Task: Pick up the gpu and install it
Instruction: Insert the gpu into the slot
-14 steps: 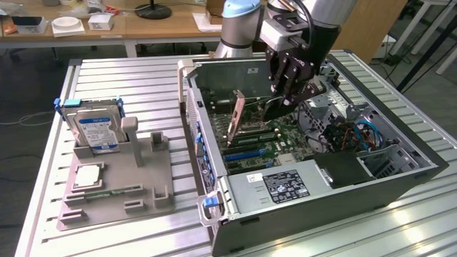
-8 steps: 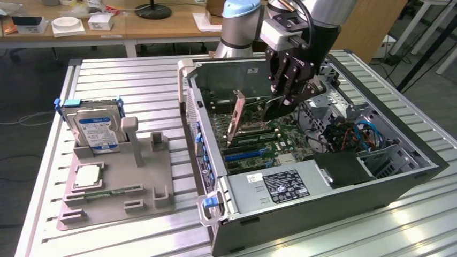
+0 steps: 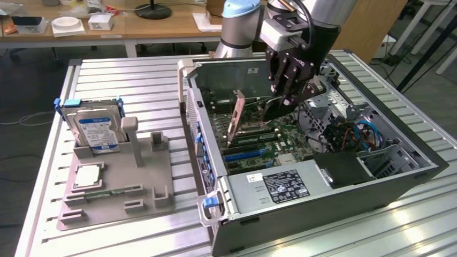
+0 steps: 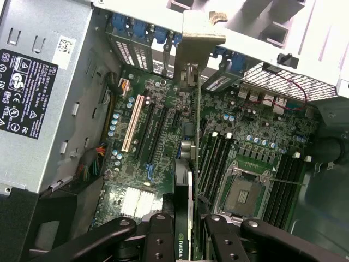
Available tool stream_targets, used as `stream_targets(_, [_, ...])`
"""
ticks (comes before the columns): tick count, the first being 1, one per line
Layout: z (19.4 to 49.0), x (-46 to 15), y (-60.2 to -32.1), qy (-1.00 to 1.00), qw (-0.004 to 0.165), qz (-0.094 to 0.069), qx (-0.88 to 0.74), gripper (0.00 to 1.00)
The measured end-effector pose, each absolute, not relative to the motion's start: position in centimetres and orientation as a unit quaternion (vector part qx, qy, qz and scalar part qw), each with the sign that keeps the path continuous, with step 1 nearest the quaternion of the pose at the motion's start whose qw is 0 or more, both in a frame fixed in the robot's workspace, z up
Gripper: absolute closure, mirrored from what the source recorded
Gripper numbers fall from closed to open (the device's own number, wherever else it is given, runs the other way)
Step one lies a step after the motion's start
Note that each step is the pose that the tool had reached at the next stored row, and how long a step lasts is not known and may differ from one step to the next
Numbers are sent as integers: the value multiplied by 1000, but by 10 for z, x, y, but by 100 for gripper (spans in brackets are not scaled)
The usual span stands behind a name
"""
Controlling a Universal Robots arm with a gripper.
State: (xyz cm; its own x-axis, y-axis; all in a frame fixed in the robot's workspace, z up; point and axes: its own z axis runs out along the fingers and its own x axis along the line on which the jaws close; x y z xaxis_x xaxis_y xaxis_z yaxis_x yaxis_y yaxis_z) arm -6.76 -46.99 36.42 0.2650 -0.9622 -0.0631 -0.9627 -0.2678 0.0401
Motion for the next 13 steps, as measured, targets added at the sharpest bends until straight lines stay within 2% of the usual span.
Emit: stream_targets(13, [352,-68,-470,690,7,37,-723,74])
